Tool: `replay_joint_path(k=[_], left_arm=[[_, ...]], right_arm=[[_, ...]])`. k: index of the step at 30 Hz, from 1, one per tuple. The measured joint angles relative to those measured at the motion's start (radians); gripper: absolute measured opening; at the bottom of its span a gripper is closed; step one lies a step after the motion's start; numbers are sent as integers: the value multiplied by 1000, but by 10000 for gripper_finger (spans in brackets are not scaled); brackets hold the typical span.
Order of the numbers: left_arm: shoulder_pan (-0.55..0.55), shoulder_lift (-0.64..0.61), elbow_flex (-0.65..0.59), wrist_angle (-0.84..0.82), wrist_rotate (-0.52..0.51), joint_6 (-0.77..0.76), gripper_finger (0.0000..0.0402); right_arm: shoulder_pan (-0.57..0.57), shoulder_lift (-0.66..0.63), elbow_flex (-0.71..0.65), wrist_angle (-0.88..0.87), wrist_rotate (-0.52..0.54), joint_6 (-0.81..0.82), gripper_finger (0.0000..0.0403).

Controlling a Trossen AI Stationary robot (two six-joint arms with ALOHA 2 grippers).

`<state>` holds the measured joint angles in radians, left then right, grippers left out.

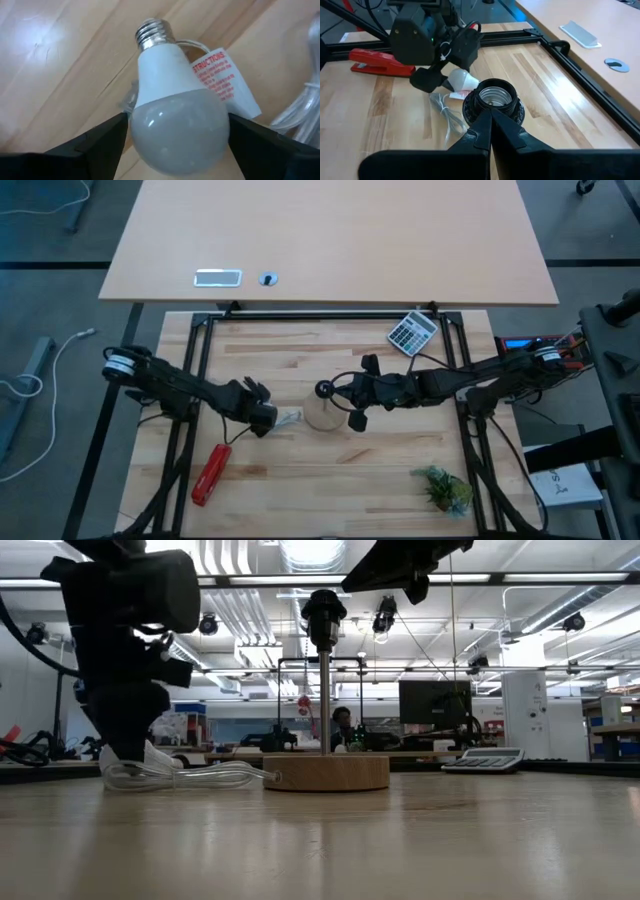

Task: Screw lightbulb
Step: Insert the lightbulb into the brown lamp

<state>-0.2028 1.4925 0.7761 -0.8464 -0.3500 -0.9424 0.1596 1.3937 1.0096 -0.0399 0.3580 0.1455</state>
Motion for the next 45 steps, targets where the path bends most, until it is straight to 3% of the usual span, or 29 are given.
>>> replay_joint_path(k=[10,17,25,30,35,45], left_arm=[[0,-43,106,-73,-5,91,258],[-11,-82,207,-156,-12,142,257],[-72,-111,404,-380,-194,150,252],[-122,-118,528,-349,-265,240,254],[-168,-103,614,-282,-262,354,249],[-248,-77,649,-221,-253,364,248]], right_arm=[[0,0,0,-9,0,12,0],[5,0,-8,-9,0,17,0],[34,-17,-8,-6,35,-24,0],[77,-17,9,2,35,-58,0],[147,-16,45,8,67,-147,0],[231,-16,92,17,114,-306,0]])
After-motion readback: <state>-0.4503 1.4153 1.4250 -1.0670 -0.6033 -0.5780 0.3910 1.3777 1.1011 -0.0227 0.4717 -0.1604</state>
